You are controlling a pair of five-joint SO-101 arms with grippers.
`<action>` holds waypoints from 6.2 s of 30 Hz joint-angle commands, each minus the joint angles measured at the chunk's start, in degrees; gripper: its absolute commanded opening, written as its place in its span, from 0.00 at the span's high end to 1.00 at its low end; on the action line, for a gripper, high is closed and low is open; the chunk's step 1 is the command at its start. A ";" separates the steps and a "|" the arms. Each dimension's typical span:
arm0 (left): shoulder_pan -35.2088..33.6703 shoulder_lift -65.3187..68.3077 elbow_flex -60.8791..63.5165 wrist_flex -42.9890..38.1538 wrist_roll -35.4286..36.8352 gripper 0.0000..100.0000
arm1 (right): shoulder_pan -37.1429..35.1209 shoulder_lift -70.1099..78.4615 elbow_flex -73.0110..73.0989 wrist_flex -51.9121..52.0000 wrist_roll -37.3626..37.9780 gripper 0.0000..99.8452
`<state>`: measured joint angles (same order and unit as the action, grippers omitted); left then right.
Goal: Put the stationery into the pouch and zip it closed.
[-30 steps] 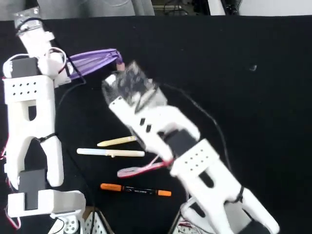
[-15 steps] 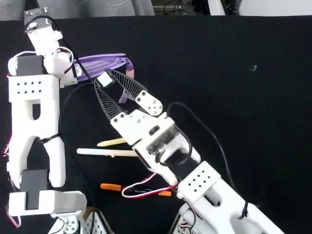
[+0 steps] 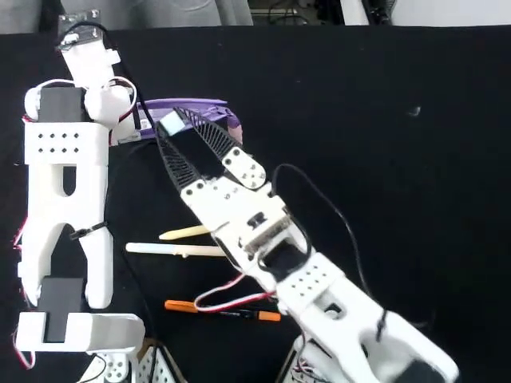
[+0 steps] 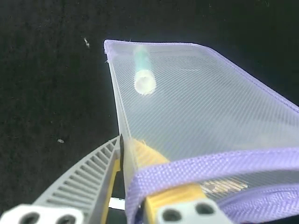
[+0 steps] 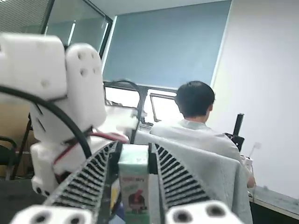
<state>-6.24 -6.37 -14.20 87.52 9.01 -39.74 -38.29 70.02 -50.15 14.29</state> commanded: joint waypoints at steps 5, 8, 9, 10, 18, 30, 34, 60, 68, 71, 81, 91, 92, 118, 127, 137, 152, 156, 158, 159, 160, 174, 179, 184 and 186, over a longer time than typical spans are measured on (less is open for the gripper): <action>0.84 -1.05 -3.12 -0.09 0.53 0.97 | 2.29 11.74 -0.92 -9.14 0.18 0.99; 0.84 -0.97 -3.12 -0.09 0.53 0.97 | 3.25 14.90 -1.98 -8.70 0.09 0.98; 0.84 -0.88 -3.12 0.00 0.44 0.97 | 3.60 15.96 -2.59 -8.70 0.09 0.98; 0.84 -0.88 -3.12 0.00 0.44 0.97 | 4.22 17.19 -3.21 -8.62 0.09 0.98; 0.75 -0.62 -3.03 0.00 0.35 0.97 | 6.33 22.73 -4.97 -8.62 -11.69 0.84; -5.76 -0.53 2.86 -9.67 0.44 0.97 | 6.86 7.69 -0.92 3.08 -14.07 0.83; -7.34 -0.62 3.82 -11.69 0.44 0.97 | 8.09 -5.32 -1.63 21.01 -14.07 0.84; -16.57 -0.62 3.30 -16.18 0.62 0.97 | -9.76 -27.91 -20.35 118.15 3.34 0.80; -17.10 -0.62 3.30 -16.97 0.62 0.97 | -23.38 -11.12 -20.26 118.33 3.43 0.79; -17.10 -0.62 3.30 -16.97 0.62 0.97 | -27.52 -5.05 -20.53 117.89 3.87 0.79; -17.98 -0.62 3.30 -17.05 0.62 0.97 | -28.84 13.58 -20.26 108.31 5.80 0.79; -18.07 -0.62 3.38 -17.05 0.62 0.97 | -28.75 28.00 -26.42 108.13 5.80 0.79; -18.07 -0.62 3.38 -17.05 0.62 0.97 | -28.75 28.79 -26.95 108.66 5.89 0.79; -20.70 -0.62 3.30 -18.20 0.62 0.97 | -26.29 33.19 -32.75 117.98 8.26 0.80; -20.00 -0.62 3.30 -18.20 0.70 0.97 | -13.54 23.16 -33.54 113.67 2.64 0.80; -21.58 -0.62 3.21 -18.55 0.35 0.97 | -11.34 21.49 -33.71 118.95 2.99 0.80; -38.20 -0.70 -6.20 -17.23 0.35 0.97 | -16.18 21.58 -31.60 118.95 2.55 0.80; -41.45 -1.14 -8.48 -14.33 -0.18 0.97 | -21.45 21.58 -30.46 118.77 2.55 0.80; -43.21 -1.14 -8.66 -14.24 -2.55 0.97 | -22.42 21.93 -30.20 118.68 2.55 0.80; -43.91 -1.14 -8.66 -14.15 -3.52 0.97 | -22.59 21.93 -30.11 118.33 2.55 0.80; -44.70 -1.14 -8.48 -14.15 -4.13 0.97 | -22.59 21.93 -30.11 118.15 2.46 0.80; -50.77 -1.23 -8.13 -14.07 -5.01 0.97 | -22.59 26.86 -30.11 113.23 2.46 0.80; -51.65 -1.14 -8.13 -14.07 -5.01 0.97 | -22.68 36.44 -35.47 113.58 -1.41 0.80; -51.65 -1.14 -8.13 -14.07 -5.01 0.97 | -22.68 44.00 -41.63 117.10 -2.29 0.80; -51.65 -0.97 -8.13 -14.07 -5.01 0.97 | -22.68 45.32 -43.21 118.59 -2.29 0.80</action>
<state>-57.49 -6.20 -17.98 73.36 4.35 -61.63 5.85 30.64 66.33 12.62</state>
